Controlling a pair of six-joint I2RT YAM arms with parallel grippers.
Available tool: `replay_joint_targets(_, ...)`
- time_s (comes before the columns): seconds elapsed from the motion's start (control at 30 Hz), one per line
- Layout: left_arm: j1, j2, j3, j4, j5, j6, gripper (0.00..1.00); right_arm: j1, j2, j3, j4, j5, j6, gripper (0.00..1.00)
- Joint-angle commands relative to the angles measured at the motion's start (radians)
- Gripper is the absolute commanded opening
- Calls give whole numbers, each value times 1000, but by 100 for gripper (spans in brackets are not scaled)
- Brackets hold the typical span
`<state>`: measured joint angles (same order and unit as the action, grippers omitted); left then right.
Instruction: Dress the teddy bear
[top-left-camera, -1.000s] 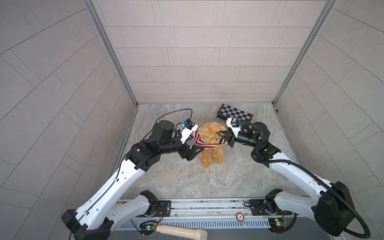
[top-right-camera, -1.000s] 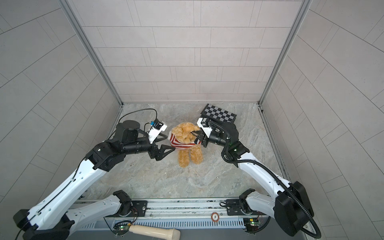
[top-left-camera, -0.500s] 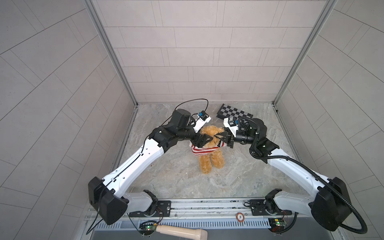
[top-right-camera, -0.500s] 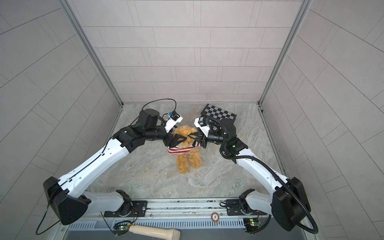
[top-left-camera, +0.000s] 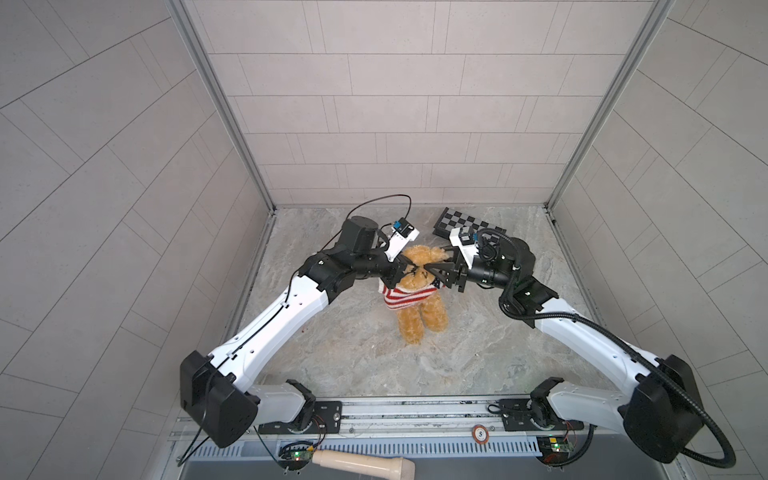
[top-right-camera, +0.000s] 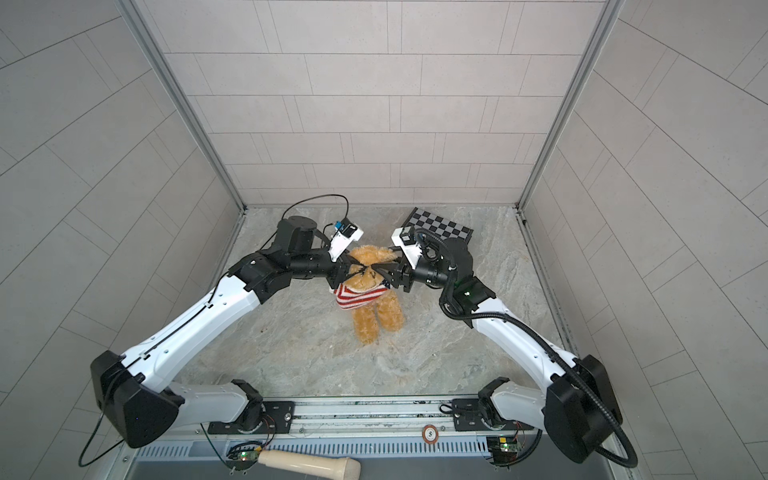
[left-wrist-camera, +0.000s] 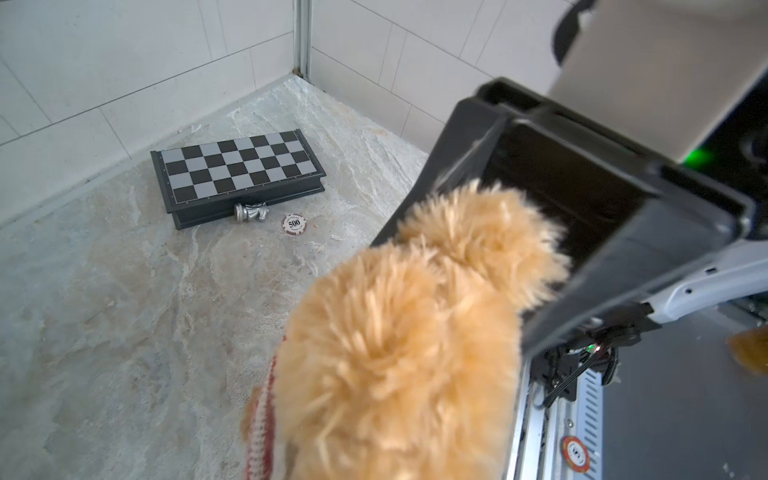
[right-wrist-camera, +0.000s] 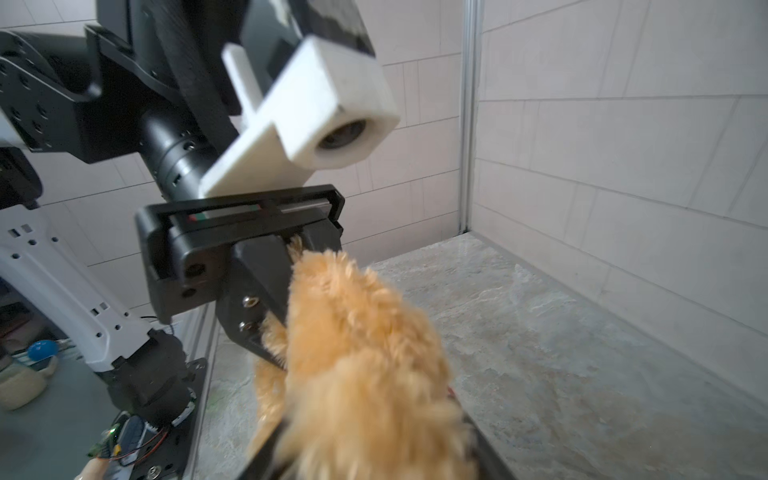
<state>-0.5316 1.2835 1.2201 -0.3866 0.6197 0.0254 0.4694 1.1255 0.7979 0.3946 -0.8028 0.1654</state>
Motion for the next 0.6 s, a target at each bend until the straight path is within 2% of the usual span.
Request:
replay_joint_targets(0.0, 110, -61, -48, 180, 94, -130, 0, 5, -167, -84, 12, 52, 28, 83)
replay_joint_targets(0.03, 127, -65, -56, 188, 119, -141, 0, 6, -205, -105, -31, 68, 0, 86)
replay_joint_targets(0.1, 153, -70, -66, 198, 158, -156, 0, 5, -241, -134, -89, 113, -26, 86)
replay_joint_targets(0.17, 185, -88, -102, 272, 207, -223, 0, 3, -243, -151, -70, 116, -9, 74)
replay_joint_targets(0.2, 204, -102, -135, 345, 241, -283, 0, 3, -231, -159, -19, 102, 22, 65)
replay_joint_targets(0.3, 228, -141, -204, 499, 299, -401, 0, 5, -130, -165, 190, 67, 179, 38)
replay_joint_targets(0.37, 228, -156, -231, 563, 326, -448, 0, 5, -60, -171, 294, 79, 262, 29)
replay_joint_targets(0.43, 228, -165, -254, 623, 352, -495, 0, 2, -9, -172, 392, 88, 324, 27)
replay_joint_targets(0.57, 228, -174, -267, 613, 375, -490, 0, 3, 43, -173, 518, 82, 413, 35)
